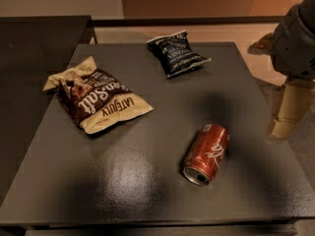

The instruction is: Place coke can upright

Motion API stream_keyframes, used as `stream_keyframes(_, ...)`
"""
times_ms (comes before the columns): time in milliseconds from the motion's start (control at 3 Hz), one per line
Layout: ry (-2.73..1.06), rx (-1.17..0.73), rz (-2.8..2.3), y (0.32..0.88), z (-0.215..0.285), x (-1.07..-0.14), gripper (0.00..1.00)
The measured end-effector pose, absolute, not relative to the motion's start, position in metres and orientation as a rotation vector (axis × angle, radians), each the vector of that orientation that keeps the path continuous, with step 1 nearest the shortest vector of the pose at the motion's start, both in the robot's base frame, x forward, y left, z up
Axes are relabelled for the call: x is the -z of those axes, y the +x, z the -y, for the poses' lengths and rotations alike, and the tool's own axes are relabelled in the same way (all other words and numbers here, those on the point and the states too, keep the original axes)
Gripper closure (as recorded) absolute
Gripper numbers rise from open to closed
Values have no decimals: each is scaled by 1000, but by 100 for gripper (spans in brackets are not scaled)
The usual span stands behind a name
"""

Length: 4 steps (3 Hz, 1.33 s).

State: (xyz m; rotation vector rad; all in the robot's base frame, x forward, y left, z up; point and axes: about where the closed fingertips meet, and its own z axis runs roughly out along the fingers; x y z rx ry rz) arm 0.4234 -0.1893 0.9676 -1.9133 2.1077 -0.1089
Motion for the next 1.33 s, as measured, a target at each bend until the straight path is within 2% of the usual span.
stream_keyframes(667, -2308, 69, -1800, 383, 143, -935, 0)
stream_keyframes(1333, -2651, -1, -1403, 370, 98, -903, 0)
